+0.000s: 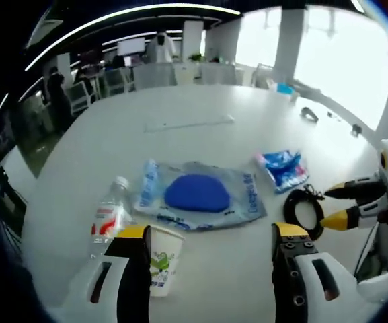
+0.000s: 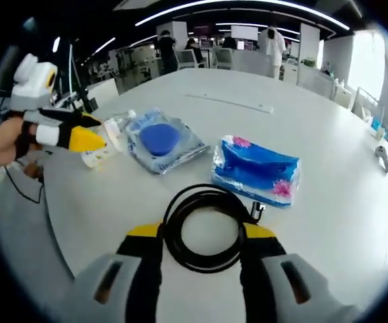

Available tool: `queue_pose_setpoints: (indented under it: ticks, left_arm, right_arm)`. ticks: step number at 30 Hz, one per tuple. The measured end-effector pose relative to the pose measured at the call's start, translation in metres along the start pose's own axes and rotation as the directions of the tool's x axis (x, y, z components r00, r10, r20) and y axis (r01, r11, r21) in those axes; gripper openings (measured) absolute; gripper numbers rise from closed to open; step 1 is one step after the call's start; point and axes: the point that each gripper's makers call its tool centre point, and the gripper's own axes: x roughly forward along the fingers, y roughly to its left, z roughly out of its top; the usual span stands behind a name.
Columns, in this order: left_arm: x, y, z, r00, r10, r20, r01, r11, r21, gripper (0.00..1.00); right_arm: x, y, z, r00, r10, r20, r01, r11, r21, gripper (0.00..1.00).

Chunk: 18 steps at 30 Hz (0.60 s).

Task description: Arrange the tabletop items into an orderly group along one side of the table until the central work area is clear of visible clutter.

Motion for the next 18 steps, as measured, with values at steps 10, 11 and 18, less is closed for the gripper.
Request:
queue_pose_setpoints:
  ticks: [10,11,18]
  left_arm:
    - [-0.007,0.023,0.011,1.0,0.024,0.016,-0.024,1.0,-0.013,0.68]
    - [-0.008,0.025,0.011,1.0,0.026,0.017,-0.026,1.0,-0.015,0.68]
    - [-0.01,0.047,0.013,0.999,0.045,0.016,-0.045,0.999,-0.028,0.67]
  right_arm:
    - [0.002,0.007,-0.003,1.0,0.013,-0.007,-0.013,1.0,0.012,0.43]
    - [0.002,0.008,-0.004,1.0,0.014,-0.008,-0.014,1.0,0.014,0.43]
    - [0.001,0.017,-0.002,1.0,0.026,-0.006,-0.026,0.999,0.024,0.43]
